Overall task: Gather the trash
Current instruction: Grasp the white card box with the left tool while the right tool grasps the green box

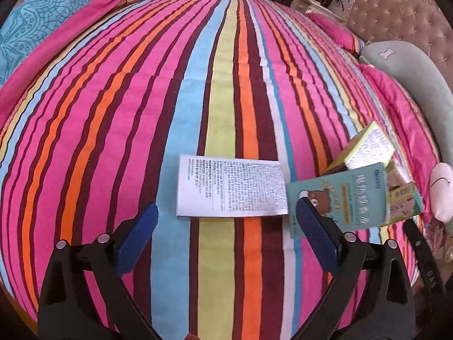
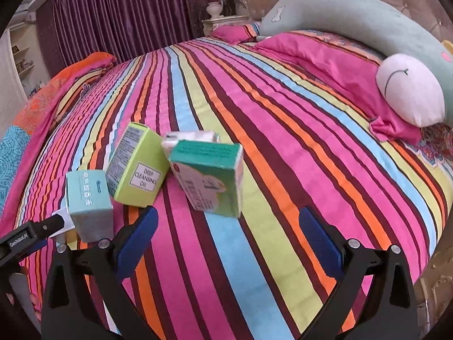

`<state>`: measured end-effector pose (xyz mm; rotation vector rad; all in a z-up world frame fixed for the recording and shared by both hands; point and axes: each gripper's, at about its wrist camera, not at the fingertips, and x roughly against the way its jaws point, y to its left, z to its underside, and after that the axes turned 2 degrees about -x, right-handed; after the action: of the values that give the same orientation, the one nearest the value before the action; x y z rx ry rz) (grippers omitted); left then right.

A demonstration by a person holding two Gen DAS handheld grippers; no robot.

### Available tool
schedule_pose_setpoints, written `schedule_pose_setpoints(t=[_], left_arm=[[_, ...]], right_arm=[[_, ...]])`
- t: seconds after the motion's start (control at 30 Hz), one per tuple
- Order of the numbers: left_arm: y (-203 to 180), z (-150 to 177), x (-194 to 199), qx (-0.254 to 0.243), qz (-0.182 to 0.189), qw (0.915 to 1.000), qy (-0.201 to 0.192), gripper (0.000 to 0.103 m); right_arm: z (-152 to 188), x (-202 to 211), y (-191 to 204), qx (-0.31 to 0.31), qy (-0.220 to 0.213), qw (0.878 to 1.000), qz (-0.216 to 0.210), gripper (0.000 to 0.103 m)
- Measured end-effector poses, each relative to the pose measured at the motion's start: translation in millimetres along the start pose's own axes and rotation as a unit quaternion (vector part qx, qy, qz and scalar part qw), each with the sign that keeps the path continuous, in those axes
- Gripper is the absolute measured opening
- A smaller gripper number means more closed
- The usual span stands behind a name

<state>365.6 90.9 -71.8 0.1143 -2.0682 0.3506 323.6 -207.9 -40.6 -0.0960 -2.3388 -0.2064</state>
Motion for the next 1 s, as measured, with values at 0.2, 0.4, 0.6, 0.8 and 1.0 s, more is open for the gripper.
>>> schedule_pose_setpoints(t=[0.2,0.4,0.6,0.8,1.0], left_arm=[[-2,0,-19,0.005,-0.006,0.9999,0.014,0.095],[-5,-5,-27,0.007,-0.003,0.9998,0.016,0.095],[-3,-10,-34,0.008,0.003,0.9998,0.016,0.095],[-11,-12,-41,0.014,-0.005,0.9997,0.019,0.095],[-19,-11,-44,-0.013,-0.008,0.9998,0.01,0.095]], right_arm=[[-8,-13,7,-0.012,0.0,1.0,0.003,0.095],[-10,-28,11,-0.016,-0.004,1.0,0.017,0.095],[-11,-52,15,0.004,-0.007,0.998,0.054,0.095],[-9,-67,8,0.011,0.003,0.999,0.052,0.095],[-9,-79,7,0.019,0.028,0.999,0.027,0.075]])
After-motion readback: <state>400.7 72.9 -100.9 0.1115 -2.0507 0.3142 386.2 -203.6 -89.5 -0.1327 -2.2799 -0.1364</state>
